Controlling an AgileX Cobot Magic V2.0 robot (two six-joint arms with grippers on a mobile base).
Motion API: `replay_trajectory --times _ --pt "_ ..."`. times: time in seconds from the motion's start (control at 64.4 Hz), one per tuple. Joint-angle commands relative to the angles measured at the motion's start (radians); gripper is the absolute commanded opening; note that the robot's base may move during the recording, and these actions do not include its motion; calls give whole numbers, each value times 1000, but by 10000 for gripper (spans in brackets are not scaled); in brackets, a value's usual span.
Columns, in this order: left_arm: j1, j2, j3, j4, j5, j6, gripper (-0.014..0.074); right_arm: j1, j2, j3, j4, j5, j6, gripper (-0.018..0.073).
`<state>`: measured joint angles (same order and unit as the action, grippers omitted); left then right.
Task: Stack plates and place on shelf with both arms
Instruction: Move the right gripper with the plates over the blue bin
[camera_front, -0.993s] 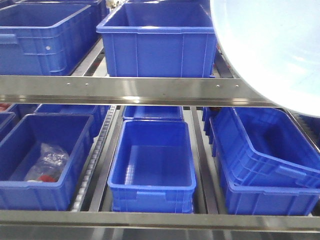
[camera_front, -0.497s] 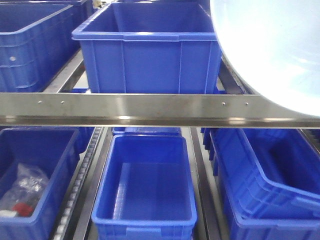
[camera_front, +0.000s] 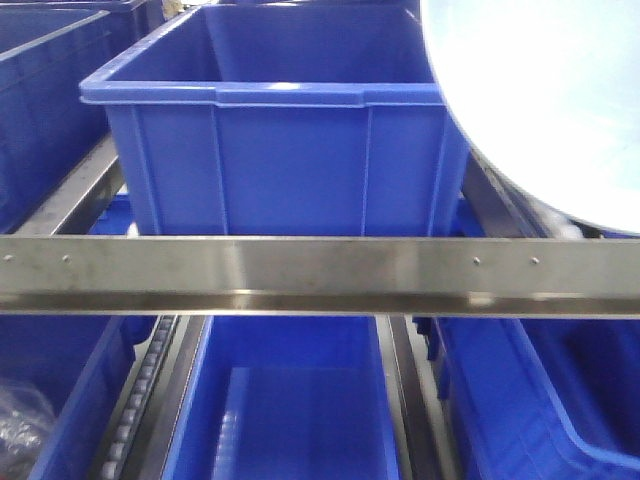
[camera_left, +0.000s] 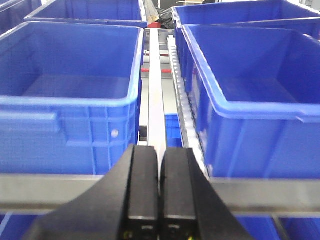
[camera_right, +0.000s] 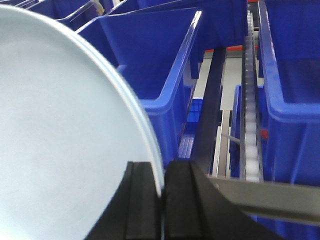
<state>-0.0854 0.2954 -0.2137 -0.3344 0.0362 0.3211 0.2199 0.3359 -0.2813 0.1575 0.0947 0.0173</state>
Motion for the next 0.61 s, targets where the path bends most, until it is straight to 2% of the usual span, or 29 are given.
replay_trajectory --times 0.0,0.59 --pt "-2 14 -38 -2 -74 -4 80 1 0 -32 -2 -100 0 57" --pt "-2 14 -38 -2 -74 -4 80 1 0 -32 -2 -100 0 57"
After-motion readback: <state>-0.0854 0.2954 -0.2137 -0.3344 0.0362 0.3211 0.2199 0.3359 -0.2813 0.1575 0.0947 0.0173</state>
